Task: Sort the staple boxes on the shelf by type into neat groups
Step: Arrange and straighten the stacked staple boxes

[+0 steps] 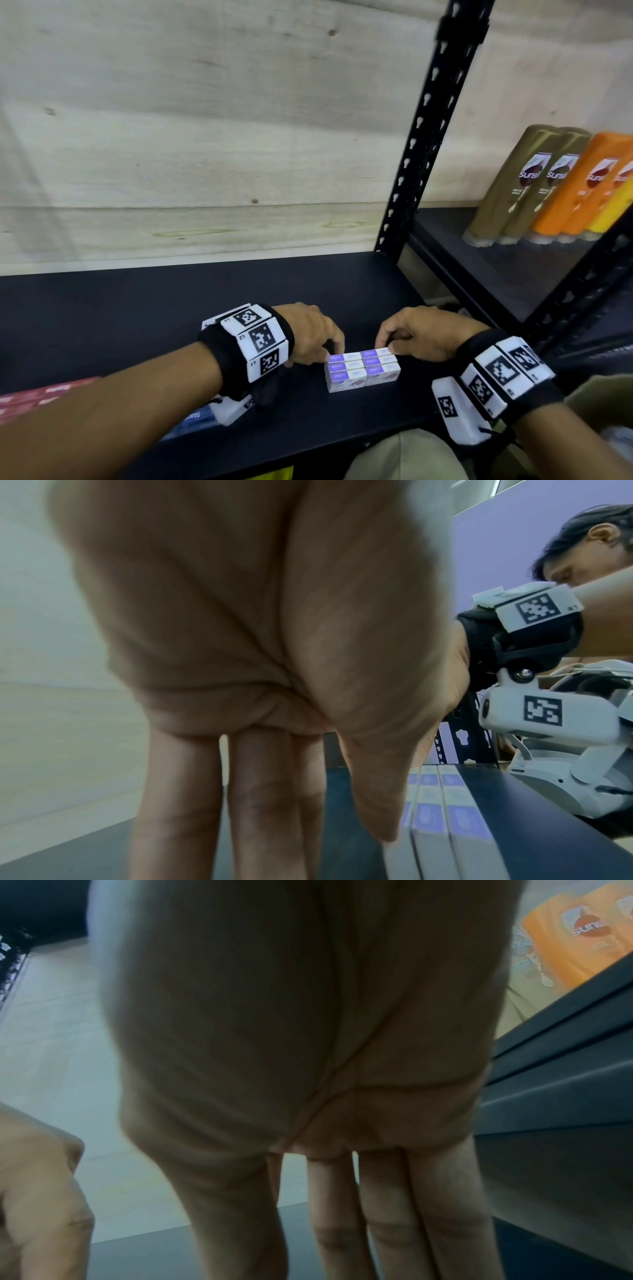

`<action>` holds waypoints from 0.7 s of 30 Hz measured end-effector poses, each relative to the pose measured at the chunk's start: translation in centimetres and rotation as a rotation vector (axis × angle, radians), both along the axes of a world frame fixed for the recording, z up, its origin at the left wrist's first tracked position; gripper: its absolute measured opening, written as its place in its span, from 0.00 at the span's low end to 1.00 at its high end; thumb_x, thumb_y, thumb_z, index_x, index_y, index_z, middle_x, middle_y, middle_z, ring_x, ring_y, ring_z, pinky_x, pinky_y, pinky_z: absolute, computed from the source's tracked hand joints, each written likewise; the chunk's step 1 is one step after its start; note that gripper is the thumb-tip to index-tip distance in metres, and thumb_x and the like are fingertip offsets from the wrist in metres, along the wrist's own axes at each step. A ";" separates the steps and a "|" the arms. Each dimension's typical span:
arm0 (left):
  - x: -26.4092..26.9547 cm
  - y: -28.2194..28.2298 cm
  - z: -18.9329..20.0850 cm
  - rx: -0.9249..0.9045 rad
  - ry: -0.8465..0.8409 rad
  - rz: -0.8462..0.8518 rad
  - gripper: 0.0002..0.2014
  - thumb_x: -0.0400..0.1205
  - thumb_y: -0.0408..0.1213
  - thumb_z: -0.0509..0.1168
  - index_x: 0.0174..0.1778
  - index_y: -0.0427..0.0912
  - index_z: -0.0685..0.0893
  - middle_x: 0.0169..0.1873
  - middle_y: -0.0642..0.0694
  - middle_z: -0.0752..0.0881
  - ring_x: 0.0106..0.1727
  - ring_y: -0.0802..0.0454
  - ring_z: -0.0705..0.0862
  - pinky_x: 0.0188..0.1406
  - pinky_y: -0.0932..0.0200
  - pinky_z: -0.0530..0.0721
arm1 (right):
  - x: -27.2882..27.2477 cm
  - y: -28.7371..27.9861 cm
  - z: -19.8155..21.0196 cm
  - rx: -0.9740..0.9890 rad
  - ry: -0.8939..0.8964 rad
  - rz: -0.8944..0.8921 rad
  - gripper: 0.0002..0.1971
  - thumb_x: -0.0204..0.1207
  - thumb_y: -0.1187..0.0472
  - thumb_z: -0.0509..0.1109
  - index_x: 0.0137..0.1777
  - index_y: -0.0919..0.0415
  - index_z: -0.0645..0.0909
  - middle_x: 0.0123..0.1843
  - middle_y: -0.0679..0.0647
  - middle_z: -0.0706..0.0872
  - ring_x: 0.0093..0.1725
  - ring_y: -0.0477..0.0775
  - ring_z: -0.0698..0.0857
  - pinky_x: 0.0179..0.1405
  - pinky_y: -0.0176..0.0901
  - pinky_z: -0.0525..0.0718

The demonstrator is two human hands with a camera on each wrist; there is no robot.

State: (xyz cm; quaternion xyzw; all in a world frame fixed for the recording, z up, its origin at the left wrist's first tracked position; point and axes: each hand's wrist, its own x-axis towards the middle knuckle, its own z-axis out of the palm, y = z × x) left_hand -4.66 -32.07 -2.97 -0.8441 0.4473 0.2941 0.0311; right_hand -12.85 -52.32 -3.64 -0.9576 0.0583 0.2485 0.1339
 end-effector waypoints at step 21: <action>-1.8 -0.6 -1.7 -0.089 -0.236 0.031 0.22 0.71 0.59 0.74 0.54 0.51 0.83 0.50 0.53 0.87 0.49 0.51 0.85 0.48 0.54 0.80 | -1.4 0.9 -0.5 -0.127 -0.090 0.085 0.24 0.70 0.49 0.80 0.65 0.41 0.78 0.61 0.41 0.75 0.64 0.44 0.73 0.66 0.45 0.76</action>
